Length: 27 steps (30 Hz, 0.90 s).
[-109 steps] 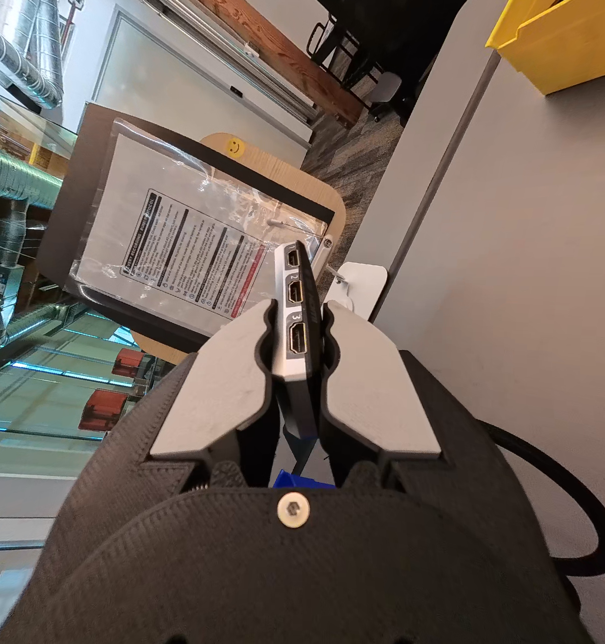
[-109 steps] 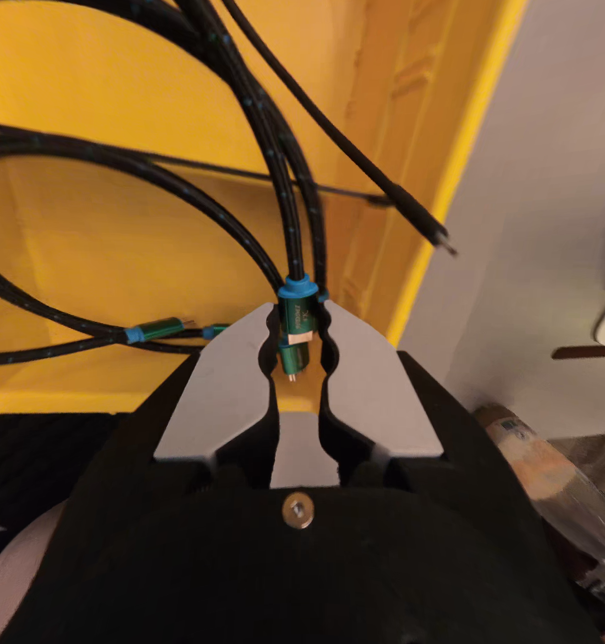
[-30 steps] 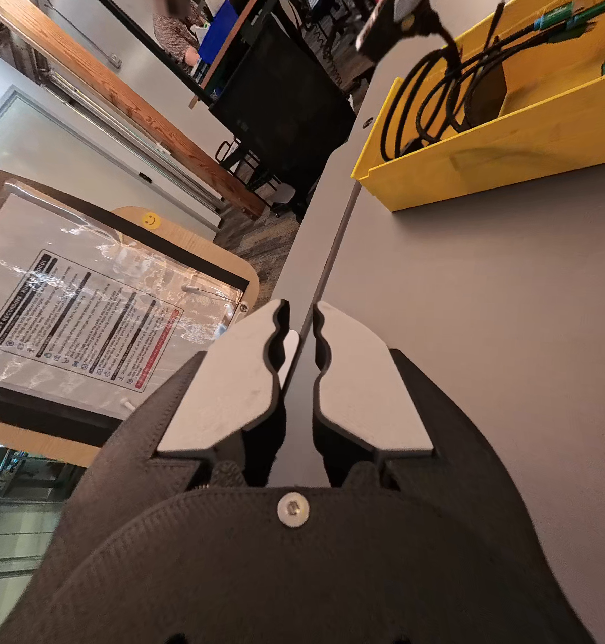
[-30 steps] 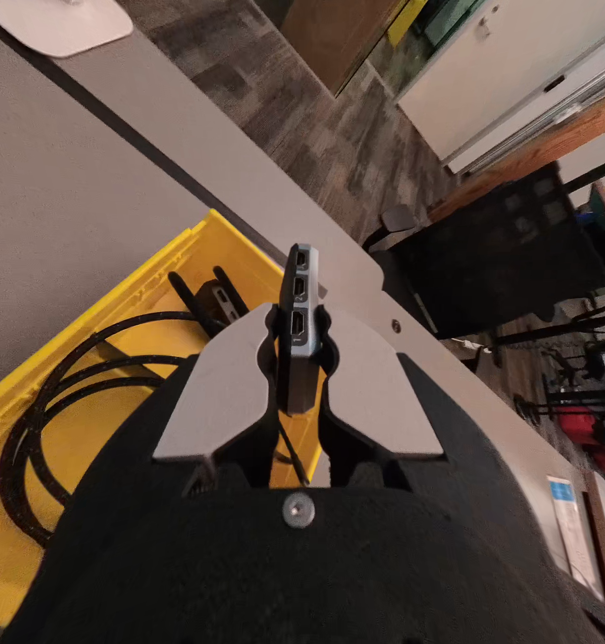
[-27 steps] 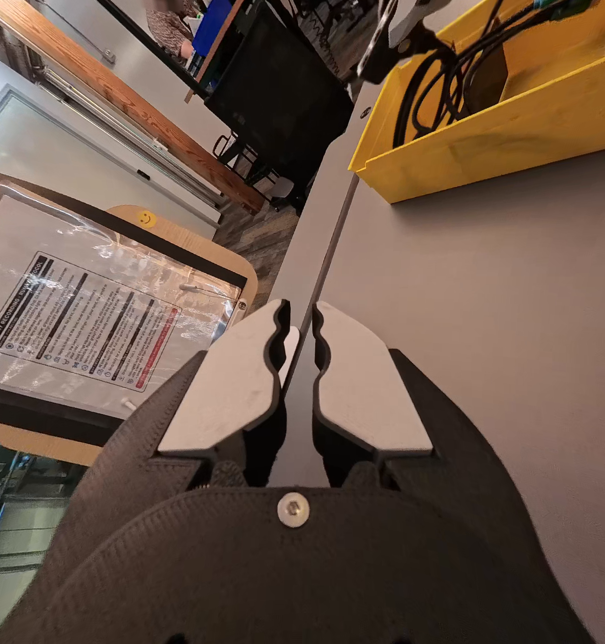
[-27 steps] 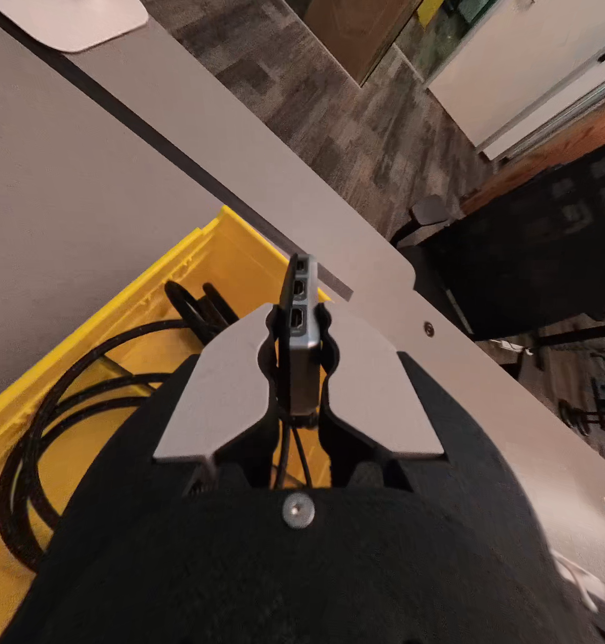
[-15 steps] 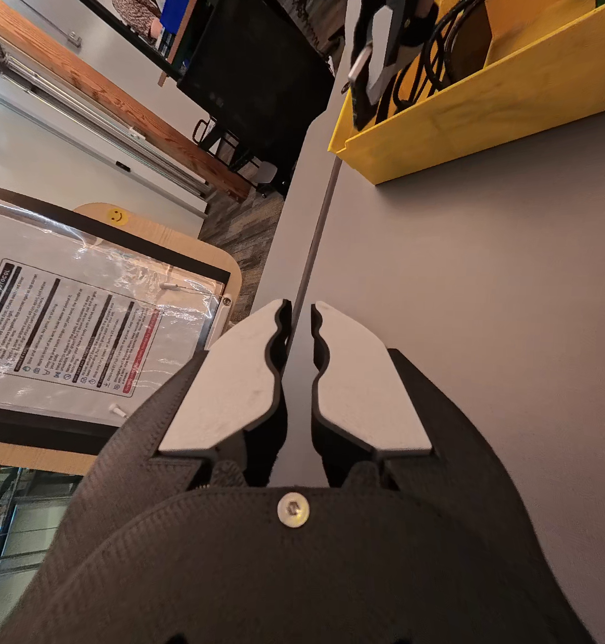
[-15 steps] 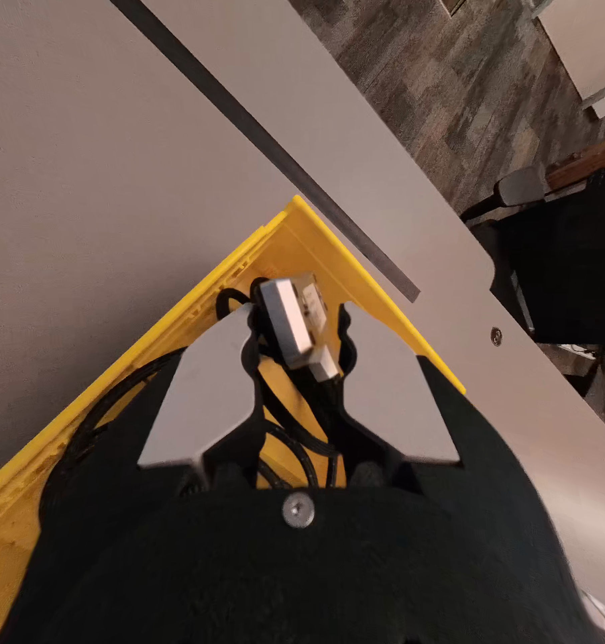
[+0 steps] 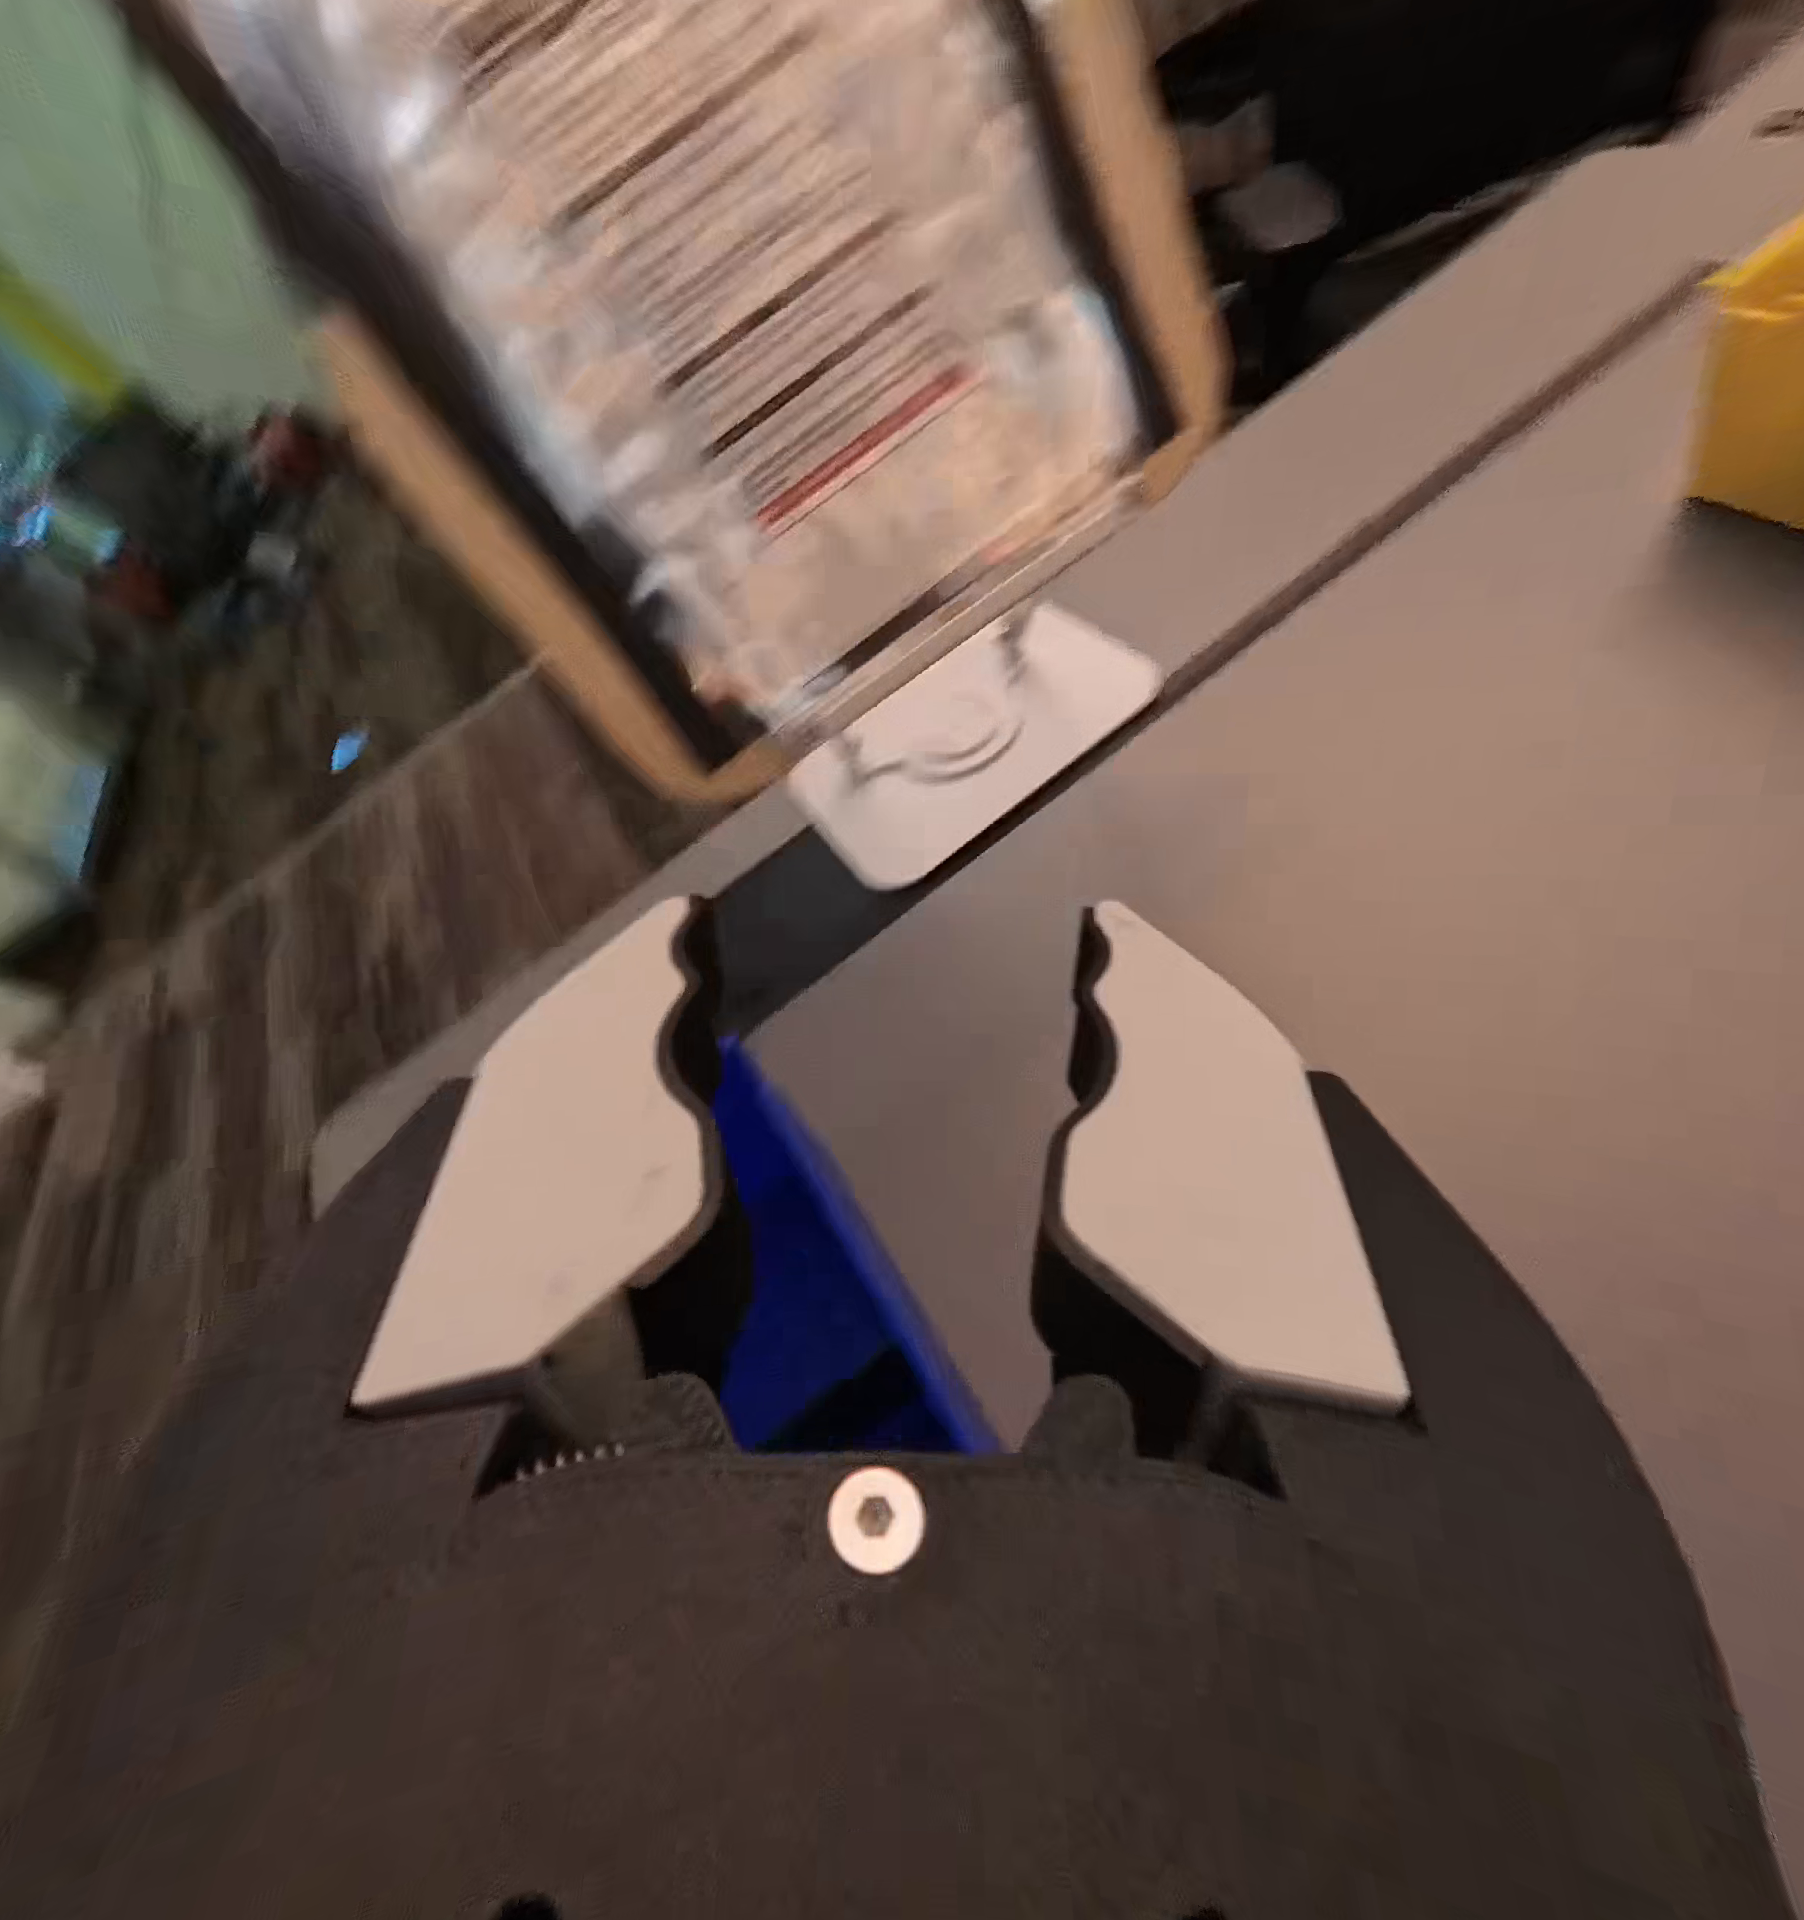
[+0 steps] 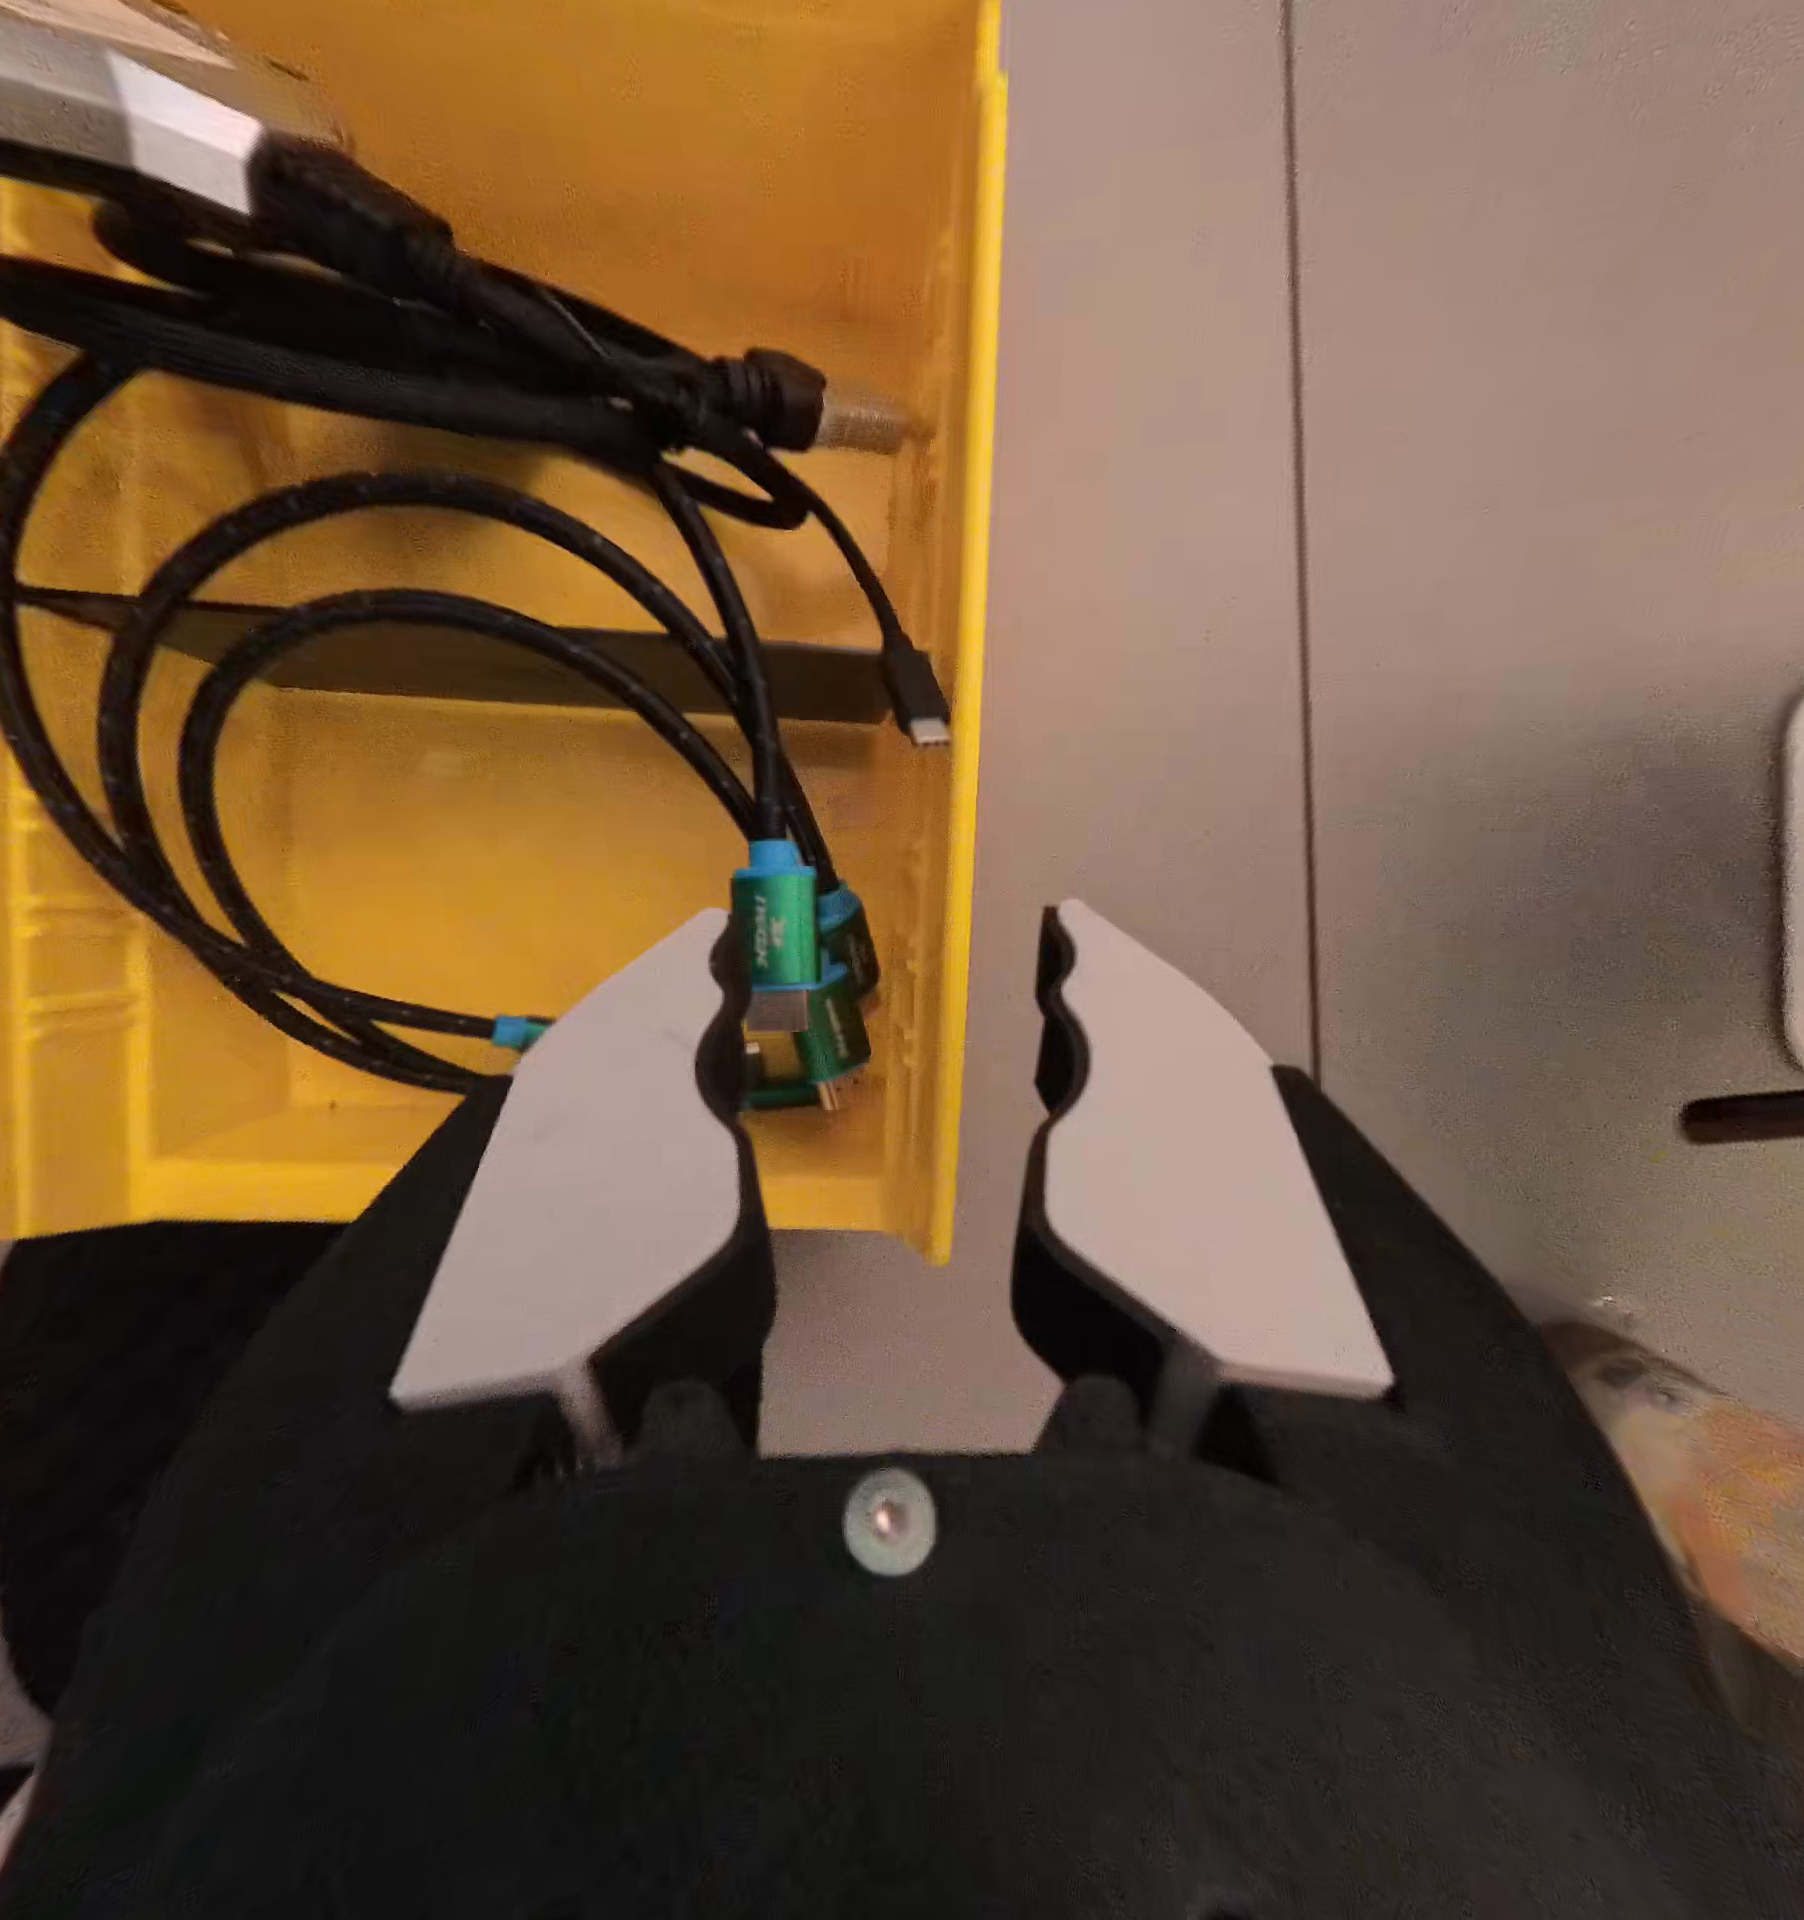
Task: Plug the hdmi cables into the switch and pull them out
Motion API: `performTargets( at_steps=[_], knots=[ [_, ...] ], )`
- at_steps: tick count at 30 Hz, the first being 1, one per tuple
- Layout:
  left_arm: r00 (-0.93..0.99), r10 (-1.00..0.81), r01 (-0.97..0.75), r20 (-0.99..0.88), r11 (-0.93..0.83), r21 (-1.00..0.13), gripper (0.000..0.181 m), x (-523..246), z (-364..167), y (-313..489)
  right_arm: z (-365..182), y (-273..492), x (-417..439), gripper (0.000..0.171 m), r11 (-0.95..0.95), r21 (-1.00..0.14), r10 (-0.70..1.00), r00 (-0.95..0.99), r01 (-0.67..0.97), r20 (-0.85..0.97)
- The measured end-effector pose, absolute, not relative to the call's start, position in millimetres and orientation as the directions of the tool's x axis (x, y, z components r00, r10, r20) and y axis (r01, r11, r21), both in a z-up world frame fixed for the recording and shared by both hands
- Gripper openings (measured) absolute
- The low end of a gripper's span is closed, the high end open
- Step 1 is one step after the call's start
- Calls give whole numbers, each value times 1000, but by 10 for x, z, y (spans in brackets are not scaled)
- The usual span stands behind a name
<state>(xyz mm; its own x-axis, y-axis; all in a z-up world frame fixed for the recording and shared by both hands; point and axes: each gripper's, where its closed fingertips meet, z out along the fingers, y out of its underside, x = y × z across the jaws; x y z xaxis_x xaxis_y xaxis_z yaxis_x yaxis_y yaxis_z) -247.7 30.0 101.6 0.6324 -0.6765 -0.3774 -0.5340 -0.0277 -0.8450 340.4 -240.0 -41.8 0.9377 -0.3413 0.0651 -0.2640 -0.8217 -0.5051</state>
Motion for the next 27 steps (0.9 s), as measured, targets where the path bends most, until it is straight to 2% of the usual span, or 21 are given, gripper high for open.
performTargets(
  at_steps=[1,3,7,9,11,12,15,20,23,25,27],
  knots=[
    [700,-628,-507,-339,-103,-856,72,-2705,1010,398,-510,-2443,3446,48,-816,-488,-365,931,-310,20],
    [810,-509,-462,-291,-247,-852,78,-3191,936,552,-612,-2496,3550,35,-793,-479,-413,910,-377,-31],
    [924,-249,-380,-290,-523,-763,78,-4148,605,648,-863,-2482,3602,32,-797,-420,-430,896,-434,-111],
    [955,-199,-297,-220,-646,-703,78,-4426,342,617,-1028,-2424,3572,27,-820,-365,-416,897,-441,-149],
    [977,-178,-210,-114,-752,-625,83,-4597,70,586,-1102,-2351,3454,8,-834,-309,-399,886,-458,-237],
    [983,-164,-180,-81,-789,-587,83,-4684,-43,582,-1111,-2347,3462,7,-843,-298,-399,892,-448,-212],
    [989,-117,-149,-94,-841,-521,82,-4978,-280,618,-1109,-2348,3460,5,-893,-277,-341,935,-355,-99],
    [994,-48,-83,-94,-904,-418,75,-5288,-604,603,-1126,-2291,3196,6,-931,-239,-248,959,-274,-134],
    [997,-58,-70,-47,-947,-313,71,-5310,-840,528,-1126,-2200,3062,7,-948,-217,-207,968,-234,-140],
    [996,-80,-86,-33,-962,-259,62,-5296,-968,513,-1126,-2111,3005,6,-956,-211,-180,974,-206,-134],
    [992,-126,-129,-28,-973,-192,45,-5253,-1073,467,-1124,-2019,2866,7,-961,-200,-162,975,-191,-154]
  ],
)
